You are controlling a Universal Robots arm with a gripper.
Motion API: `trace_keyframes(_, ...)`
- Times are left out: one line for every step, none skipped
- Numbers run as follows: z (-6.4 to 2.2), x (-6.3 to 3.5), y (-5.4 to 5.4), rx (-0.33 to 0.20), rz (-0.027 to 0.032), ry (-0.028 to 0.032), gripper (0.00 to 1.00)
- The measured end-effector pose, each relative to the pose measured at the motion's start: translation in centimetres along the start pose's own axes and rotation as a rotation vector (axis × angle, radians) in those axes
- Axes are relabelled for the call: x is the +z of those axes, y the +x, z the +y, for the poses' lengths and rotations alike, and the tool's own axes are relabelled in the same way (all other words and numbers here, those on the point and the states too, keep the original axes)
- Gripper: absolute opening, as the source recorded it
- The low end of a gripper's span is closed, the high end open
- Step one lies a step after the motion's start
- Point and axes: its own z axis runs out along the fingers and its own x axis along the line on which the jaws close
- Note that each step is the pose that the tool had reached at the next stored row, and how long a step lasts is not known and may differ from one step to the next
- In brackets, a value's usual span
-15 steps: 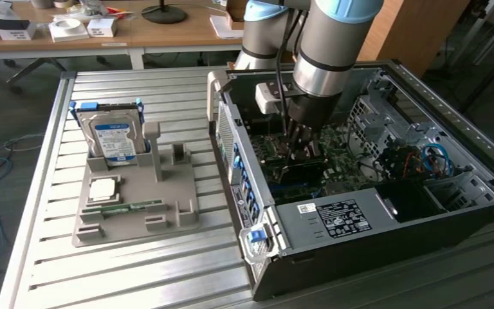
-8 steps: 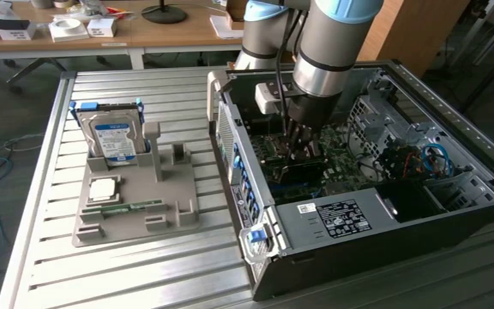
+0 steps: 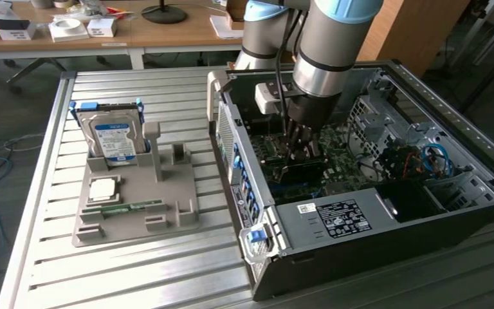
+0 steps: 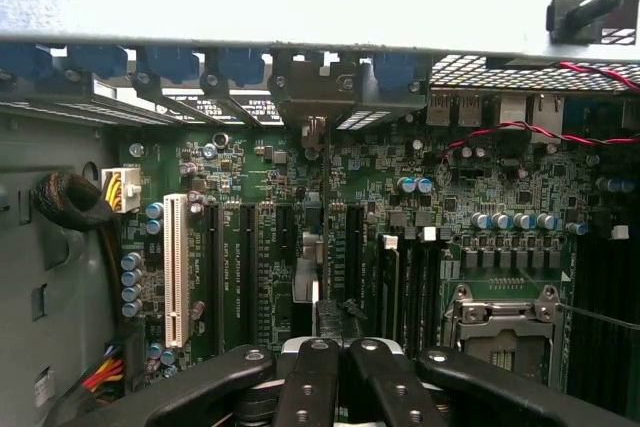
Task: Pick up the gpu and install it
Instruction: 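Press down on the gpu until it lock into place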
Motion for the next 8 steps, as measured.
trace_keyframes(0.0, 0.01, 0.0, 0.0, 0.0, -0.0001, 0.11)
trace_keyframes(0.01, 0.02, 0.01, 0.0, 0.0001, -0.0001, 0.11)
trace_keyframes(0.01, 0.03, 0.01, 0.0, 0.0002, -0.0001, 0.11)
trace_keyframes(0.02, 0.04, 0.01, 0.0, 0.0001, -0.0001, 0.11)
trace_keyframes(0.03, 0.05, 0.01, 0.0, 0.0001, 0.0, 0.11)
trace_keyframes(0.03, 0.05, 0.01, 0.0, 0.0001, 0.0, 0.11)
trace_keyframes(0.04, 0.06, 0.01, 0.0, 0.0, 0.0, 0.11)
trace_keyframes(0.04, 0.06, 0.01, 0.0, 0.0, -0.0001, 0.11)
